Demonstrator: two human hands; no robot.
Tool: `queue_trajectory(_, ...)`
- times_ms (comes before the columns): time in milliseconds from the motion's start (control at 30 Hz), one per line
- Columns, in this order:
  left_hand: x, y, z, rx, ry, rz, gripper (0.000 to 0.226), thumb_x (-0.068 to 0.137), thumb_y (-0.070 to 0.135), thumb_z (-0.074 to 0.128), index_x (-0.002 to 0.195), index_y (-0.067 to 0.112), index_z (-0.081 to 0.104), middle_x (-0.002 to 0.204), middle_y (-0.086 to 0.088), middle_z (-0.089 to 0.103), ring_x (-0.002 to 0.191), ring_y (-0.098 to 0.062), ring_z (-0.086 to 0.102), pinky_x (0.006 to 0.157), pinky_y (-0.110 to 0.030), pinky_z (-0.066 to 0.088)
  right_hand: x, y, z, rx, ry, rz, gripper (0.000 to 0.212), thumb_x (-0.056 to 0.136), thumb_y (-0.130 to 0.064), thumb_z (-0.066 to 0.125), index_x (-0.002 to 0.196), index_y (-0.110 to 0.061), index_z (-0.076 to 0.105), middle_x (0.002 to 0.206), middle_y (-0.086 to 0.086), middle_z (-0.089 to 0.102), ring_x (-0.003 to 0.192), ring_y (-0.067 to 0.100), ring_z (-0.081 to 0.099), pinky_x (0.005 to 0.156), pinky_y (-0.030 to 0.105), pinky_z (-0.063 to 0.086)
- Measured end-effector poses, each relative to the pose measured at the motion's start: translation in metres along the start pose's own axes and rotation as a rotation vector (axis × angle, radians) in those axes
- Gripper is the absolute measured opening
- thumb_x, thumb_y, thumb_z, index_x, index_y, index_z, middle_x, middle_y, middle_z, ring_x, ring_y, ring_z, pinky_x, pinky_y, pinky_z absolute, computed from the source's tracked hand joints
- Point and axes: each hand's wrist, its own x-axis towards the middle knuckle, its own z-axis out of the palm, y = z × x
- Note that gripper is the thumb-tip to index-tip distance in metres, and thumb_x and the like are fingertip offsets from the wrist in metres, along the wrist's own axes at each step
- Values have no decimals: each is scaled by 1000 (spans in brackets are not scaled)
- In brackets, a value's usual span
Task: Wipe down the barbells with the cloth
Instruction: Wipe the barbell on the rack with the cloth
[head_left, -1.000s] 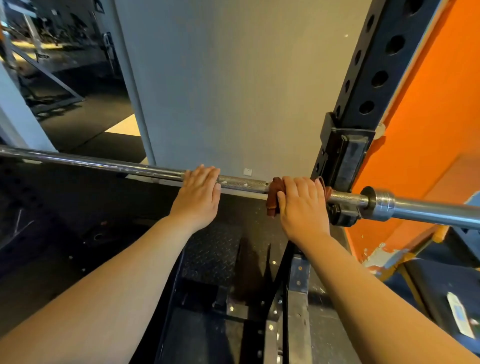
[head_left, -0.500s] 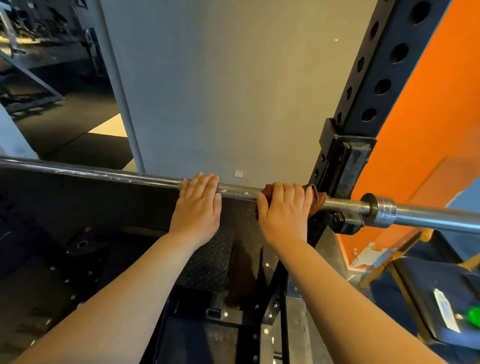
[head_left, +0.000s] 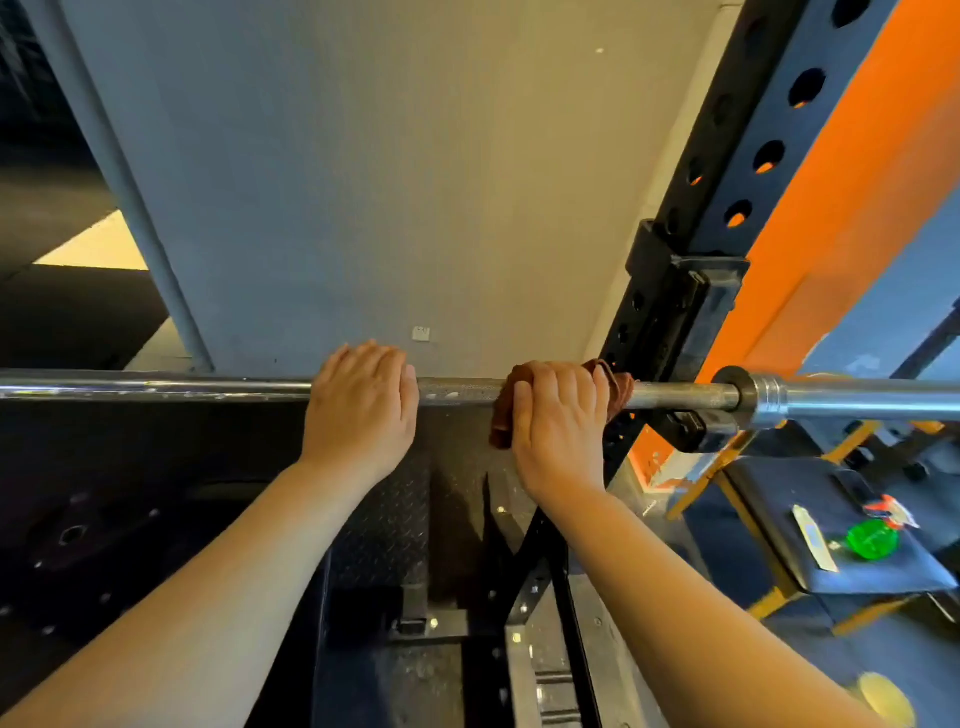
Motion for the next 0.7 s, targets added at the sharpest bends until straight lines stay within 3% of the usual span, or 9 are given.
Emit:
queue_trajectory(167, -5, 2, 2, 28, 56, 25, 47, 107, 30, 29, 103, 7, 70, 103, -8, 72, 104, -28, 64, 99, -44, 45, 2, 28, -18, -58, -150, -229, 39, 109, -38, 32, 136, -20, 54, 129, 0, 58, 124, 23, 47, 118, 46, 27)
queue_trajectory(367, -2, -5, 4, 41, 87, 33, 52, 108, 35, 21, 95, 14, 67, 90, 0, 67, 85, -19, 59, 81, -37, 43, -5, -23, 9, 27, 1, 83, 34, 109, -31, 32, 129, -17, 57, 128, 1, 56, 131, 26, 43, 125, 48, 10)
queue_trajectory(533, -3, -9, 3, 58, 129, 59, 52, 109, 36, 18, 89, 17, 62, 81, 4, 59, 76, -16, 52, 75, -35, 42, 0, 4, -12, -57, -158, -168, 40, 109, -39, 28, 135, -22, 54, 131, -2, 57, 131, 23, 45, 123, 49, 19)
queue_trajectory(700, -4, -6, 5, 64, 143, 50, 49, 109, 36, 22, 93, 16, 64, 85, 3, 62, 79, -17, 55, 77, -37, 45, 5, 17, -15, 47, 19, 161, 46, 107, -39, 20, 122, -20, 59, 123, 2, 58, 132, 29, 44, 125, 51, 11)
